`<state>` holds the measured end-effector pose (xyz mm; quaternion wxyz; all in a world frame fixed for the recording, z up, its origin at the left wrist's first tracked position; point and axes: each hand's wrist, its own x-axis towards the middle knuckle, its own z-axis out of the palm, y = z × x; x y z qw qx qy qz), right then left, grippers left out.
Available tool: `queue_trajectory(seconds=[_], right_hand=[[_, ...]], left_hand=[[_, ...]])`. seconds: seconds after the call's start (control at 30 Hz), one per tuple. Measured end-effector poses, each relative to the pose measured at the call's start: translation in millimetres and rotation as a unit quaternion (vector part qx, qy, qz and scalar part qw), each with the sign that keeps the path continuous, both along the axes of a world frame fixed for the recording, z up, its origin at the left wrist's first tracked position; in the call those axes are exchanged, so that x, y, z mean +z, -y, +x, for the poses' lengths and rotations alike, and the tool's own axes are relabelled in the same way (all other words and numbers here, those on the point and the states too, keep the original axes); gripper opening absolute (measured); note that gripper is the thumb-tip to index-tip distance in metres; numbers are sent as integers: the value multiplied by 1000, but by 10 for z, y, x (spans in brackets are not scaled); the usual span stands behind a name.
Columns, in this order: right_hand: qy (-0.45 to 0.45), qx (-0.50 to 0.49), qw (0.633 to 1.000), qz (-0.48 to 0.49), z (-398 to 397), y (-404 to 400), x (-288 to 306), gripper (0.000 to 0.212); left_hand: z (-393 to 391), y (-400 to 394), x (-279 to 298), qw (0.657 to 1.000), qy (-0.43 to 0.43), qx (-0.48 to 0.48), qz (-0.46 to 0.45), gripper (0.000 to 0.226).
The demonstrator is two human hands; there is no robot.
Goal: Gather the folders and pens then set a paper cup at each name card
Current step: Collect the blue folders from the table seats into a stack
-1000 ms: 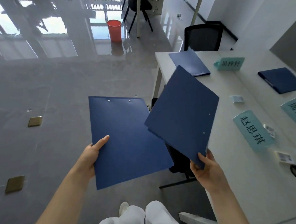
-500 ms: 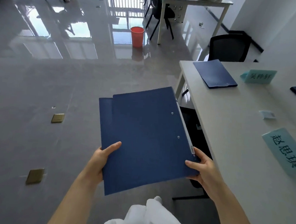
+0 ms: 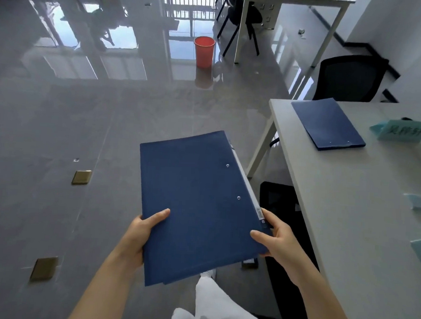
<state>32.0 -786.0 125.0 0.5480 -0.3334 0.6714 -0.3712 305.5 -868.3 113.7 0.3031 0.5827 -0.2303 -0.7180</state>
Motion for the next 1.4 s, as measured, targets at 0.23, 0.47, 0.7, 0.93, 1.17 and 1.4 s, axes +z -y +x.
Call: queue_trajectory(seconds=[0.23,0.47,0.7,0.93,1.17,1.4], right_hand=[[-253,62,965,-26,-481,1203,-21,30],[-136,29,990,17,-720,2140,-108,33],[-33,-43,996,67,-710,3181,-221,36],[0,-139,988,70,-745,4484,-179,43],[-2,-245,969,31,-1022,5249,-71,42],[-47,-336,940,28,-1691,5748,-164,36]], left_hand=[[-338,1101,109,999,-6,29,-12,32],[-660,1964,83,999,-37,10,3,37],[-903,3146,18,999,-37,-30,12,39],[-1102,4793,95,995,-29,-100,8,32],[-1740,6197,126,977,-2,-210,-20,31],[-2802,7042,-74,946,21,-320,41,37]])
